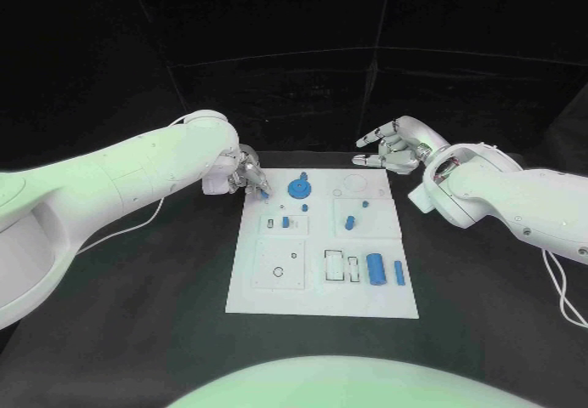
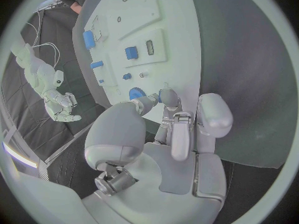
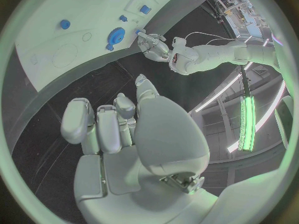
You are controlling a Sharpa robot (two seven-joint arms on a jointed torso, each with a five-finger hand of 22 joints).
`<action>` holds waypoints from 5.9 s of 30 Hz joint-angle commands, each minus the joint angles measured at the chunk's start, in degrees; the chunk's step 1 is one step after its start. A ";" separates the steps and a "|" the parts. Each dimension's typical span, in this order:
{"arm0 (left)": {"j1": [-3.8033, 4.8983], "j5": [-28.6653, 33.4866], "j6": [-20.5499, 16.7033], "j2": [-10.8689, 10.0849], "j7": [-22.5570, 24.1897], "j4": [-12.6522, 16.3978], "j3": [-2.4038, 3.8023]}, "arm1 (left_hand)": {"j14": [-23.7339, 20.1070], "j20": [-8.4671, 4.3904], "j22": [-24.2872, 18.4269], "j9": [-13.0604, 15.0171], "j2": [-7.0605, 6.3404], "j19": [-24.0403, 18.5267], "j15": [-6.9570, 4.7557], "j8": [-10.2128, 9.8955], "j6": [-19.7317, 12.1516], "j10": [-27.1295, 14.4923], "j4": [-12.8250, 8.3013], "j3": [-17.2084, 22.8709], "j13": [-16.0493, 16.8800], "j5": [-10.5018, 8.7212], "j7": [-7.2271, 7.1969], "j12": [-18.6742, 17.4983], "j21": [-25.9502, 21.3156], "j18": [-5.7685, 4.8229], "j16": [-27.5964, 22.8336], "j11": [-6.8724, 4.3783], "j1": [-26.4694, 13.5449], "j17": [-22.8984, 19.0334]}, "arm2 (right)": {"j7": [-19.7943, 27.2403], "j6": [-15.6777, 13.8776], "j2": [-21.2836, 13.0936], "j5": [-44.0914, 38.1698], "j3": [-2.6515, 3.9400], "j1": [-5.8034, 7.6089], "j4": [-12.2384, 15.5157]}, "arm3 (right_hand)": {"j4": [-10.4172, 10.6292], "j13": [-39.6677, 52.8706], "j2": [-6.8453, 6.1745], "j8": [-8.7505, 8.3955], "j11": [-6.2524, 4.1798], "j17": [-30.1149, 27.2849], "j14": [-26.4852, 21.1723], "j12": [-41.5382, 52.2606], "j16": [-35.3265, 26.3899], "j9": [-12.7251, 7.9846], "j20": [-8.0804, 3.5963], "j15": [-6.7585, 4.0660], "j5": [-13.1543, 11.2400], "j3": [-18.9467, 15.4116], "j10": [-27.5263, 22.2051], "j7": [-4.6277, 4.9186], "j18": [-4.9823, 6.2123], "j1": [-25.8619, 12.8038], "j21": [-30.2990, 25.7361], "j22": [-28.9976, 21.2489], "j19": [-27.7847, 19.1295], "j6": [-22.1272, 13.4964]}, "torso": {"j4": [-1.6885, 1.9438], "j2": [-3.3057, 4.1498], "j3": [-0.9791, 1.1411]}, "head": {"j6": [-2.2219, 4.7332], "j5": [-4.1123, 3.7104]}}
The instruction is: Assemble the parts on the task board
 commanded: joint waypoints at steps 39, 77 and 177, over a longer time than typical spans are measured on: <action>-2.71 0.31 -19.41 -16.00 -1.98 29.21 -3.70 | 6.15 -0.52 2.83 -1.81 -2.59 1.19 -0.60 -0.93 4.75 5.11 -10.90 12.32 6.51 4.53 -1.11 4.42 1.71 0.25 0.63 -0.87 -4.53 15.09 | -0.14 0.97 -0.07 -0.18 0.02 0.11 -0.15 | -0.12 0.00 0.57 0.23 0.03 0.05 2.14 0.04 -0.41 -0.06 0.05 -0.52 0.77 -0.51 -0.19 -0.04 0.41 0.28 -0.22 -0.02 -0.12 0.27 | 0.15 -0.03 0.11 | -0.81 1.04; -2.88 -1.39 -14.54 -14.22 -4.76 28.29 -3.72 | 6.15 -0.54 2.85 -1.98 -2.51 1.19 -0.62 -1.27 5.16 5.23 -11.11 12.48 6.52 4.98 -1.18 4.40 1.70 0.25 0.63 -0.93 -5.01 15.09 | 0.00 1.00 0.11 -0.18 0.02 0.10 -0.23 | -0.10 -0.01 0.60 0.26 0.01 0.05 2.15 0.06 -0.44 -0.05 0.04 -0.52 0.95 -0.63 -0.17 -0.04 0.42 0.31 -0.27 -0.08 -0.13 0.30 | 0.15 -0.03 0.12 | -1.11 1.08; -2.84 1.37 -29.32 -13.82 8.17 26.19 -3.65 | 4.96 -0.35 -7.02 -4.36 -3.42 -3.02 -0.18 -7.04 7.04 -0.30 8.83 -29.23 -5.16 -0.04 -0.84 -4.23 -7.21 2.19 -1.41 -0.40 -7.07 10.85 | 0.09 1.68 0.56 -0.18 0.01 0.05 -0.95 | 0.16 -0.23 0.86 0.40 0.00 -0.08 2.17 -0.07 -0.64 -0.06 -0.01 -0.56 1.77 -1.17 -0.25 -0.07 0.44 0.30 -0.43 -0.30 -0.14 0.37 | 0.25 -0.10 0.12 | -1.63 0.07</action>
